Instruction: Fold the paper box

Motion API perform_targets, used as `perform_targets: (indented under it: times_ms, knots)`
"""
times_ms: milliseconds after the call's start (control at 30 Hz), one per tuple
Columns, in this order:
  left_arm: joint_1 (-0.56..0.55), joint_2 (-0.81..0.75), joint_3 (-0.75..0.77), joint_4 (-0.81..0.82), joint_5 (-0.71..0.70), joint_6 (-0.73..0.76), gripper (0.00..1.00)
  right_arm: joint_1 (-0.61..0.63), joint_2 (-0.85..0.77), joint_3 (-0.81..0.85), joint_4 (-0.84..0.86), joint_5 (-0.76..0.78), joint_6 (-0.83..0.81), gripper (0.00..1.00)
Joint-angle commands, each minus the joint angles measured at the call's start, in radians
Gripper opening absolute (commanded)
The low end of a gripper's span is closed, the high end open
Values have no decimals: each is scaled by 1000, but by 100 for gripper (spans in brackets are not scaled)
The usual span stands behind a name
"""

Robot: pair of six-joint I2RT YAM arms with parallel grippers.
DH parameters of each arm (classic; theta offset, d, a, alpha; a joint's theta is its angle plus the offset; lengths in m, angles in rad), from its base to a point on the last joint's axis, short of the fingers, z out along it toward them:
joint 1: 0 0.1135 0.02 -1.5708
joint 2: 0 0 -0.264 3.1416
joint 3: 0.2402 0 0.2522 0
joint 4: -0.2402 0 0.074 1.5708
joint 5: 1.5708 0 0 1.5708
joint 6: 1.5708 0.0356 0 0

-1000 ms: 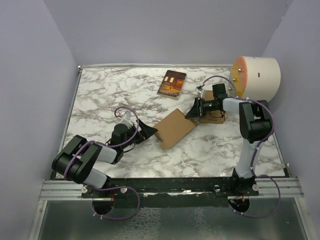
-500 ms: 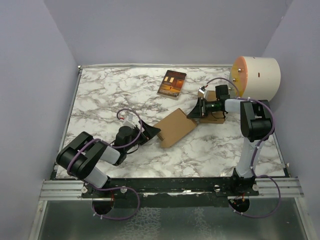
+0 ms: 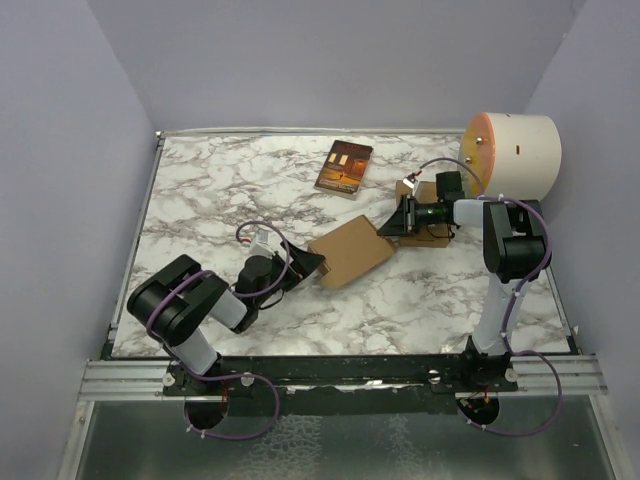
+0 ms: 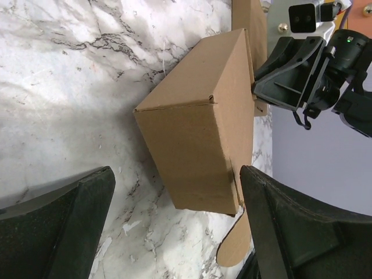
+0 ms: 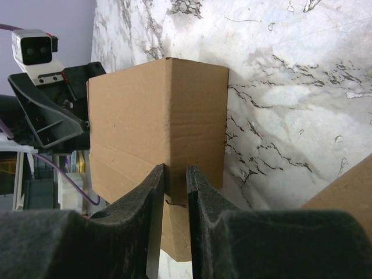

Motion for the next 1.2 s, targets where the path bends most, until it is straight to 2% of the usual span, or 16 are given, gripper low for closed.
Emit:
perform_targets:
  times_ms: [0, 333, 467, 733, 833, 900, 1167]
  knots:
    - [-13, 43, 20, 122, -56, -24, 93, -9, 35, -18, 12, 7, -3, 20]
    - [-35, 125, 52, 167, -108, -79, 92, -8, 47, -19, 12, -4, -7, 20]
    - [-53, 182, 71, 206, -142, -126, 88, -8, 53, -19, 13, -12, -7, 20]
    - [-66, 249, 76, 313, -172, -187, 72, -9, 57, -19, 13, -13, -10, 20]
    - [-67, 254, 79, 329, -172, -188, 57, -8, 53, -15, 5, -14, -20, 21]
    - [-68, 257, 79, 339, -171, -188, 50, -8, 45, -12, 1, -12, -29, 24]
    - [-66, 230, 35, 361, -187, -214, 42, -19, -41, 41, -84, 23, -153, 47]
